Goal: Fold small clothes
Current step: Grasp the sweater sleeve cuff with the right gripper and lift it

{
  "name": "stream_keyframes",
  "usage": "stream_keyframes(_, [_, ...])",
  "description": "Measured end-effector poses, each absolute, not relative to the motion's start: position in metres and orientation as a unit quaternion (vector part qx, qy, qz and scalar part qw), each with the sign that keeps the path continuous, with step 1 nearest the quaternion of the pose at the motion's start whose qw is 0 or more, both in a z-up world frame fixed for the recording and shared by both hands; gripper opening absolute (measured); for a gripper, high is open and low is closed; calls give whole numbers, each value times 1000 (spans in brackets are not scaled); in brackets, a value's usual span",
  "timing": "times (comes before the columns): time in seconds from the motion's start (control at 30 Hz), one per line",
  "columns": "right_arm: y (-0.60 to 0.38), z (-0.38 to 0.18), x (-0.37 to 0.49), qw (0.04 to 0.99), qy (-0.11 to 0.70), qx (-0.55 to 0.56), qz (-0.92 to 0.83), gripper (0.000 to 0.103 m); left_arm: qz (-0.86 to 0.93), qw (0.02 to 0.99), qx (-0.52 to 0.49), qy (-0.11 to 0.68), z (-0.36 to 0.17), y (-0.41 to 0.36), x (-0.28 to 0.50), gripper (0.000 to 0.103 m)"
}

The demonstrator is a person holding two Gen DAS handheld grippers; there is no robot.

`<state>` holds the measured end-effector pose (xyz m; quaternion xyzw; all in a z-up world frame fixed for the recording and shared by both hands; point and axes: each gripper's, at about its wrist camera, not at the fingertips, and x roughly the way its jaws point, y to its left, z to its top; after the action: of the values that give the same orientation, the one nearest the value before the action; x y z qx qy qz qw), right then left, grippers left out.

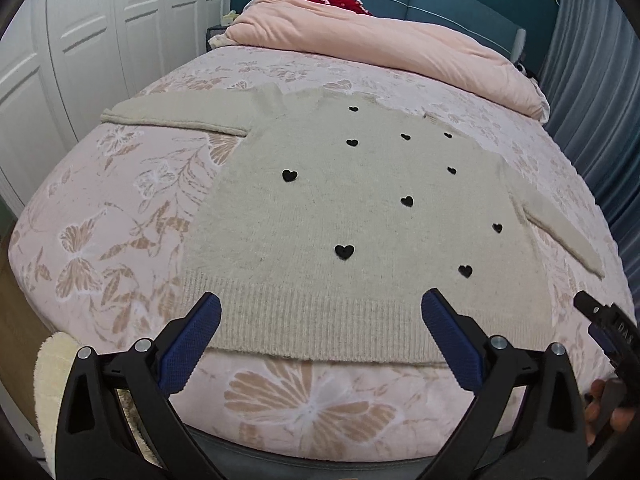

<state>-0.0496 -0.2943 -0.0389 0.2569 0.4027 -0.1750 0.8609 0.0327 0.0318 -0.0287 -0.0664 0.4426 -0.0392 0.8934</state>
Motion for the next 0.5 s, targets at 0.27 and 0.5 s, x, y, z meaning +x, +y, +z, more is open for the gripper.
stream_keyframes(0.27, [-521, -78, -11, 803, 317, 421, -278, 94, -25, 891, -110, 440, -40, 30, 72, 98])
stream_keyframes(0.5, [-644, -127, -2, 739, 249, 520, -348, 86, -22, 900, -74, 429, -52, 11, 99, 98])
